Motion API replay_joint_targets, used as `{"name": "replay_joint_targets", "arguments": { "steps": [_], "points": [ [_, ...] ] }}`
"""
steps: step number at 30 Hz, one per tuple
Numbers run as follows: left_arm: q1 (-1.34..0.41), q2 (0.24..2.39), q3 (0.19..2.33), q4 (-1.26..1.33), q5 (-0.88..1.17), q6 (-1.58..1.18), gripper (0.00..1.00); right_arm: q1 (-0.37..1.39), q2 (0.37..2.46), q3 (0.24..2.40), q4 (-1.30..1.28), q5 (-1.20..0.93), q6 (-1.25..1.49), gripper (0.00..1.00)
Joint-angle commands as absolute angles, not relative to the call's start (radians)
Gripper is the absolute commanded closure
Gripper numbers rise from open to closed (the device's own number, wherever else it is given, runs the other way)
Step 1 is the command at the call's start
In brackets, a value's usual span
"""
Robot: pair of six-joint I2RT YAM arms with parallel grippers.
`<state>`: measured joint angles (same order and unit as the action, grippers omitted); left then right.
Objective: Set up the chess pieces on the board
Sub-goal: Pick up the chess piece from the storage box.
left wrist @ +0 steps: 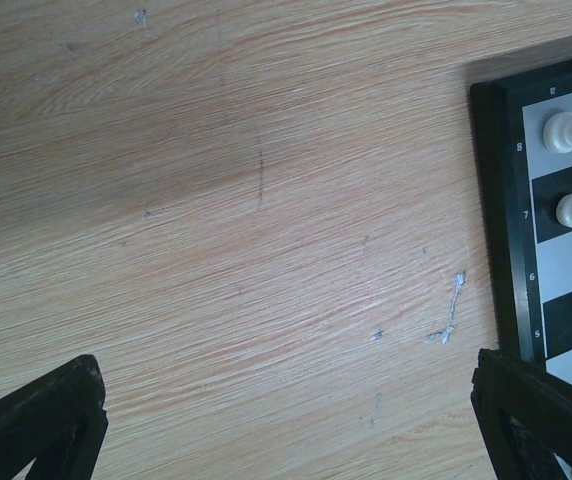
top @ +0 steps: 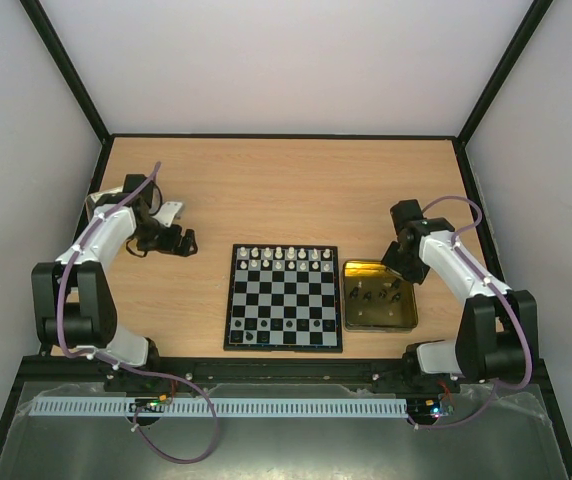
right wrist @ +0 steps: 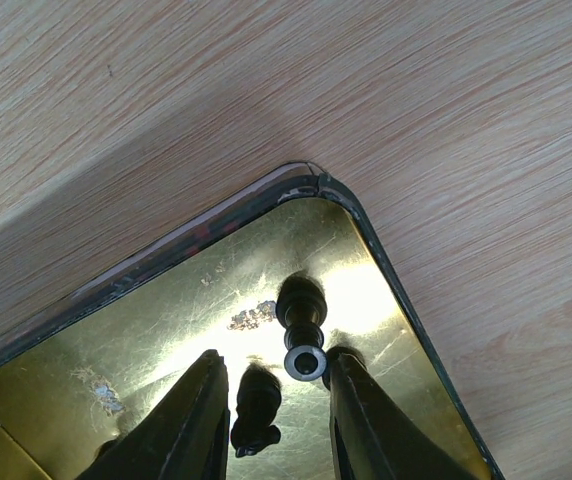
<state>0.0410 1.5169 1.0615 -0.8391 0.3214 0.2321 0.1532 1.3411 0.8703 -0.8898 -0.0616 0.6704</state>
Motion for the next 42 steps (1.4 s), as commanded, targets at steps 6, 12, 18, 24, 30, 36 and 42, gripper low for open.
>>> {"name": "replay_joint_targets", "arguments": {
  "steps": [6,12,18,24,30,36,42],
  "points": [
    [0.022,1.488,1.085,-0.851,0.328,0.217,0.01,0.14,1.338,0.837,-0.886,-0.058,0.658,0.73],
    [0.013,1.487,1.085,-0.85,0.328,0.216,0.01,0.141,1.335,0.823,-0.879,-0.057,0.659,0.73],
    [0.008,1.48,1.083,-0.849,0.328,0.216,0.01,0.141,1.345,0.817,-0.87,-0.054,0.662,0.76],
    [0.006,1.469,1.081,-0.846,0.326,0.215,0.01,0.14,1.369,0.813,-0.854,-0.047,0.667,0.76],
    [0.006,1.463,1.08,-0.844,0.328,0.215,0.01,0.14,1.39,0.811,-0.837,-0.04,0.667,0.79],
    [0.006,1.453,1.078,-0.842,0.328,0.213,0.01,0.141,1.403,0.8,-0.82,-0.038,0.672,0.83],
    [0.006,1.452,1.079,-0.842,0.328,0.213,0.01,0.14,1.414,0.796,-0.816,-0.034,0.67,0.87]
  ]
}}
